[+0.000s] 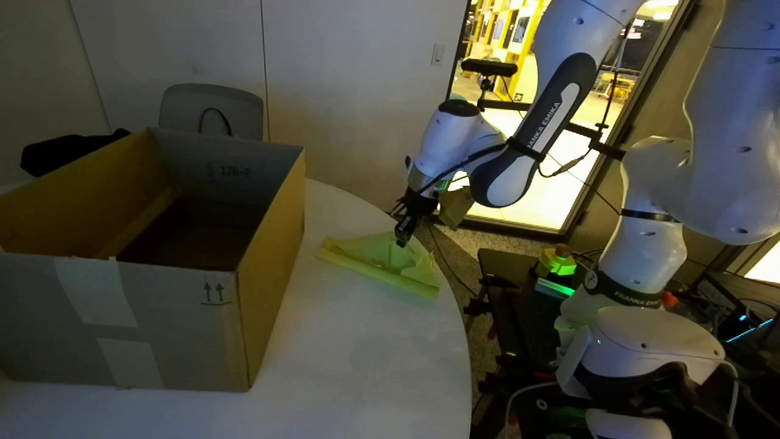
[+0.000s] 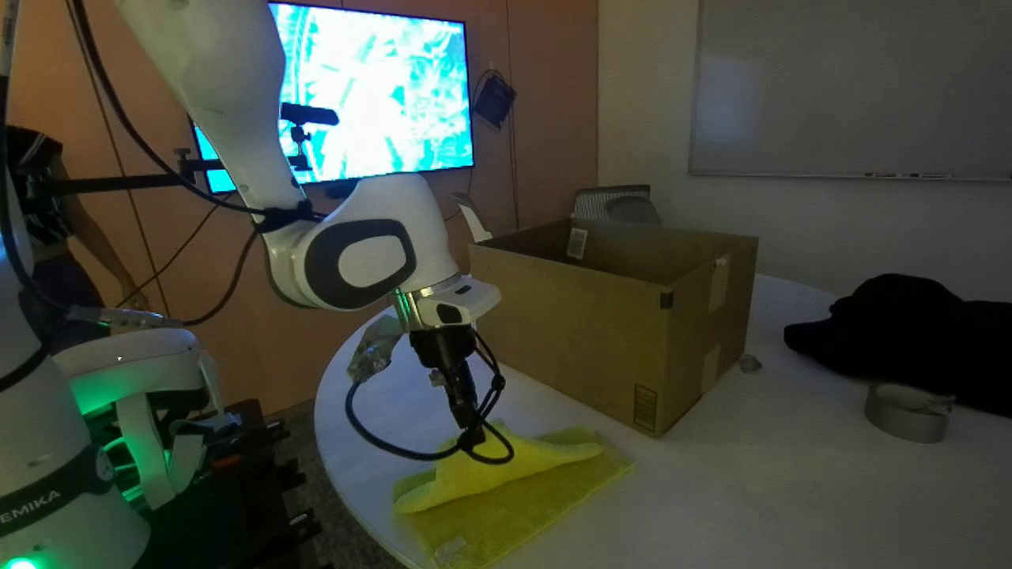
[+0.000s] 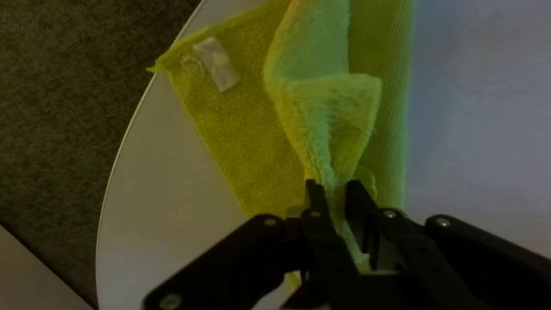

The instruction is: Put the marker on the towel then put it inside the box

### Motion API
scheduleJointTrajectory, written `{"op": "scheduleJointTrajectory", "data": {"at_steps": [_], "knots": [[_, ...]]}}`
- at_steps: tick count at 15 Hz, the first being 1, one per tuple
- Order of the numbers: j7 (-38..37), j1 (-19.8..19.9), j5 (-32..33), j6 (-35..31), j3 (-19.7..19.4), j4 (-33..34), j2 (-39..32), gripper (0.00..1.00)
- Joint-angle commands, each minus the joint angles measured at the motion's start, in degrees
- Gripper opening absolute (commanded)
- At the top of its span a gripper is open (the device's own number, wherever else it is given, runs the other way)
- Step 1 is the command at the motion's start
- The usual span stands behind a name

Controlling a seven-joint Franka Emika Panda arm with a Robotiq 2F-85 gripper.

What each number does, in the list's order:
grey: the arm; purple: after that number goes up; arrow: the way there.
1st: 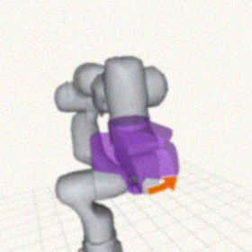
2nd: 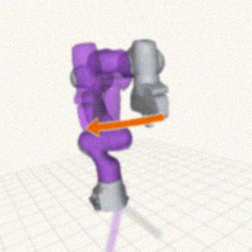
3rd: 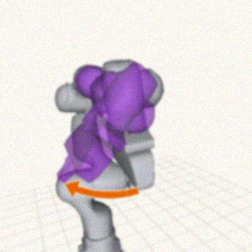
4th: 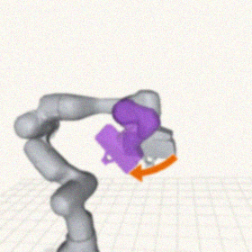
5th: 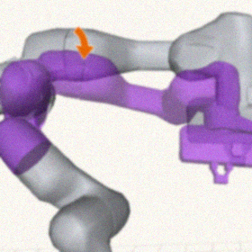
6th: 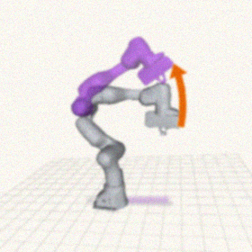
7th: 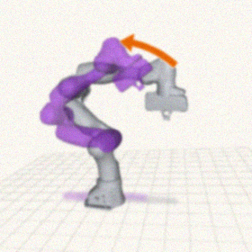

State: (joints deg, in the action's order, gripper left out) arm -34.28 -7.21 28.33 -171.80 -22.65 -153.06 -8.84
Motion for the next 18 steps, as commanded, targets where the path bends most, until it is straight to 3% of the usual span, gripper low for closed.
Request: {"op": "scheduleJointTrajectory", "data": {"at_steps": [1, 7, 11, 18], "knots": [[-5.47, -3.91, 1.33, 2.65, 0.2, 1.79, -2.24, 0.51], [-5.07, -8.16, 0.78, 3.23, 1.06, 1.37, -0.59, 0.98], [-3.19, -8.12, -0.75, 2.11, 2.88, 2.05, -2.77, 1.0], [10.35, -0.1, -13.1, -0.15, 10.21, 6.07, -10.45, 1.0]]}}
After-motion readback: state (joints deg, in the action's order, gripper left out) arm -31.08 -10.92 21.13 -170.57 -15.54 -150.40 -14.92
